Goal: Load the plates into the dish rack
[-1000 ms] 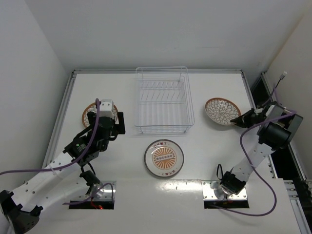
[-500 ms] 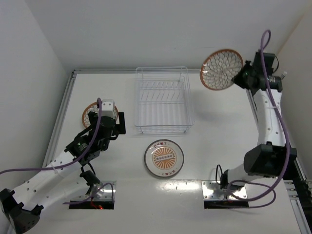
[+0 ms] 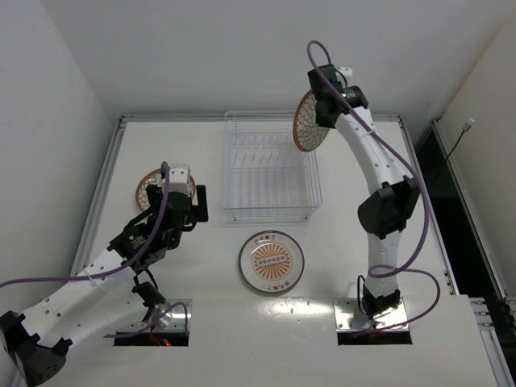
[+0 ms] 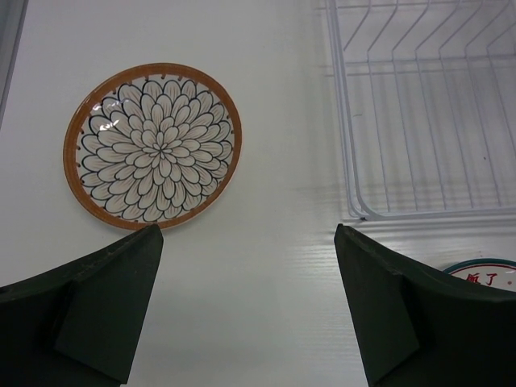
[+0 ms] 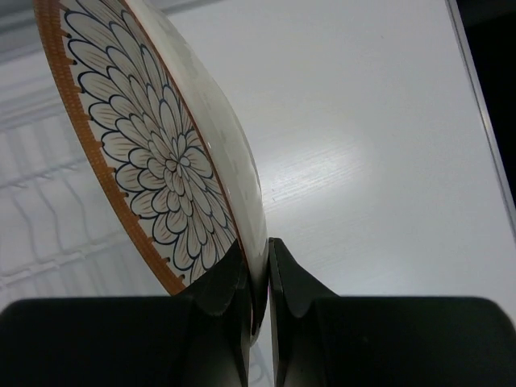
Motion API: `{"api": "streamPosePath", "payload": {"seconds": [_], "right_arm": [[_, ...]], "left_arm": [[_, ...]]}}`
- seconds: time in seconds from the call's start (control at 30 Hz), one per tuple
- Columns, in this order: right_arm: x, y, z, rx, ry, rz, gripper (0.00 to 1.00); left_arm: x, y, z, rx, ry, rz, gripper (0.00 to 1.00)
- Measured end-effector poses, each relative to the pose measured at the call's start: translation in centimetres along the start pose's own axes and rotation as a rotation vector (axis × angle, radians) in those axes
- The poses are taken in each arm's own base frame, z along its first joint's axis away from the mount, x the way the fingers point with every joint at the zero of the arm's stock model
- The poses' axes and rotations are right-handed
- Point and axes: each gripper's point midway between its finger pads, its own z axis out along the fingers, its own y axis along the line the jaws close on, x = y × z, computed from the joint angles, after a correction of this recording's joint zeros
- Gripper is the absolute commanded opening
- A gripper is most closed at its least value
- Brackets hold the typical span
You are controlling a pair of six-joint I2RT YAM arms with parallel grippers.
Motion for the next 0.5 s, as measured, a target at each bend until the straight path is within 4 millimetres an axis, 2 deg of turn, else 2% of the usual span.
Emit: {"api": "streamPosePath", "payload": {"seconds": [0.07, 0.17, 0.37, 0.5], "right_arm": [[1.5, 0.5, 0.8, 0.04, 0.027, -0.058, 0.0], [2.6, 0.2, 1.3, 0.093, 0.042, -0.123, 0.0], [1.7, -0.3, 0.8, 0.175, -0.018, -0.184, 0.0], [1.2, 1.1, 1.2, 0.196, -0.066, -0.219, 0.0]], "left_arm": [[0.1, 0.0, 0.1, -0.001, 0.004, 0.003, 0.86], [0.1, -0.1, 0.1, -0.001, 0.005, 0.004, 0.86], [0.2, -0.1, 0.2, -0.003, 0.008, 0.006, 0.86], [0.3, -0.1, 0.2, -0.004, 0.011, 0.009, 0.86]]}}
